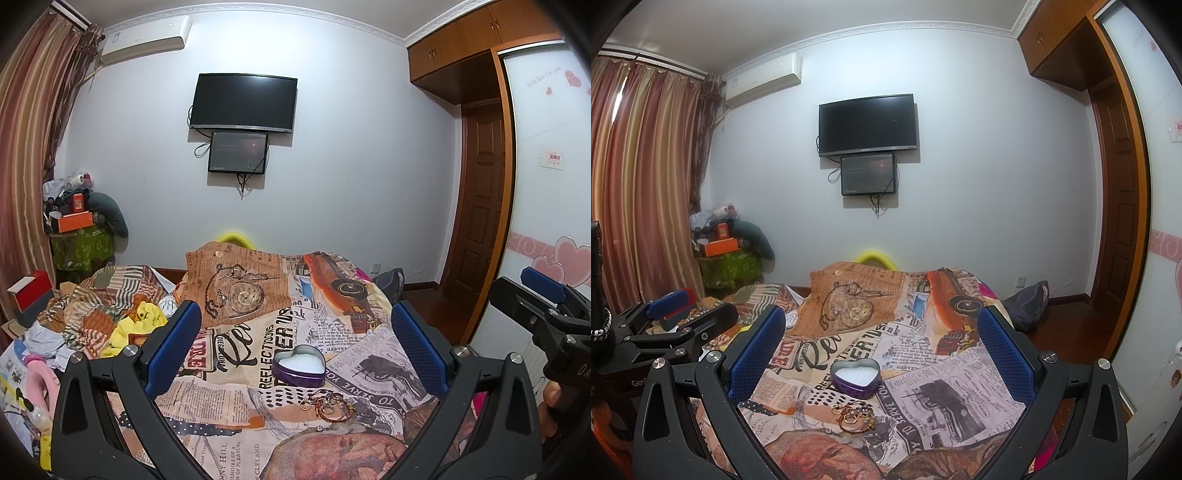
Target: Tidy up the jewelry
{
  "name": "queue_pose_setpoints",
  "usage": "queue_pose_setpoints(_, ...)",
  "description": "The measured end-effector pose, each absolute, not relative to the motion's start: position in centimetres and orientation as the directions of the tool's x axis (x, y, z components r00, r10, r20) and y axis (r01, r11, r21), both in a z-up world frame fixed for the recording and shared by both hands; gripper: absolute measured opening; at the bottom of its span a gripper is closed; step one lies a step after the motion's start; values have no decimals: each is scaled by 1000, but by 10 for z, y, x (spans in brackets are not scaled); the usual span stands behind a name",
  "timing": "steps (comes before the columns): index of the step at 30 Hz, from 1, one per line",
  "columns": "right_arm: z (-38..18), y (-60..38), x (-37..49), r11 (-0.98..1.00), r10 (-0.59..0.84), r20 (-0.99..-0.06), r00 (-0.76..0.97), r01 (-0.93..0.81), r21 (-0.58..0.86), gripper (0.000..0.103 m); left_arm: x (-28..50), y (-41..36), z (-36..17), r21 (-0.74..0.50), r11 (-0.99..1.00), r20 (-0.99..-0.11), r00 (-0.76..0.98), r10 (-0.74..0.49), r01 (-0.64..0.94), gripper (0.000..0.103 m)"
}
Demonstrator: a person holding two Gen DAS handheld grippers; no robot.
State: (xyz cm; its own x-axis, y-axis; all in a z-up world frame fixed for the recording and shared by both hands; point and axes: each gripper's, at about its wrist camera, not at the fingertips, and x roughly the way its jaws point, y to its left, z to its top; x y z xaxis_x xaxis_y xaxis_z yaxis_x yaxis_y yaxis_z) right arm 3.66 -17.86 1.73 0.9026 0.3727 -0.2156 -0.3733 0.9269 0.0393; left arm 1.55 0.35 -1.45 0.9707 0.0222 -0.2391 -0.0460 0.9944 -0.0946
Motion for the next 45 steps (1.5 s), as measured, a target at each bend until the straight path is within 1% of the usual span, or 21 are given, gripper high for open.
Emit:
queue_pose_setpoints(14,15,-178,39,924,378,-230,897,-379,42,103,18,3,-18,-97,994,-252,968,22,-47,103)
queue_pose_setpoints(20,8,-178,50,926,371,-265,890,-374,42,103,33,8,-23,-98,993,-293,956,28,-60,103)
queue_pose_setpoints(23,1,-178,60,929,364,-298,883,-368,46,103,46,12,-32,-98,993,-339,940,27,-64,103)
queue_pose_setpoints(28,-18,-177,83,930,354,-381,854,-364,48,103,73,23,-56,-95,992,-436,900,32,-81,103)
queue_pose_setpoints(34,-49,-175,115,935,321,-507,800,-353,37,103,105,37,-93,-97,990,-568,823,28,-101,103)
queue_pose_setpoints(40,-83,-170,142,926,317,-629,709,-374,44,103,130,40,-128,-96,991,-662,749,5,-91,103)
queue_pose_setpoints(43,-101,-166,154,910,352,-679,645,-404,88,103,140,38,-141,-99,992,-692,722,-14,-75,97)
queue_pose_setpoints(45,-111,-161,161,904,362,-700,615,-415,102,103,149,37,-150,-102,993,-712,702,-26,-66,95)
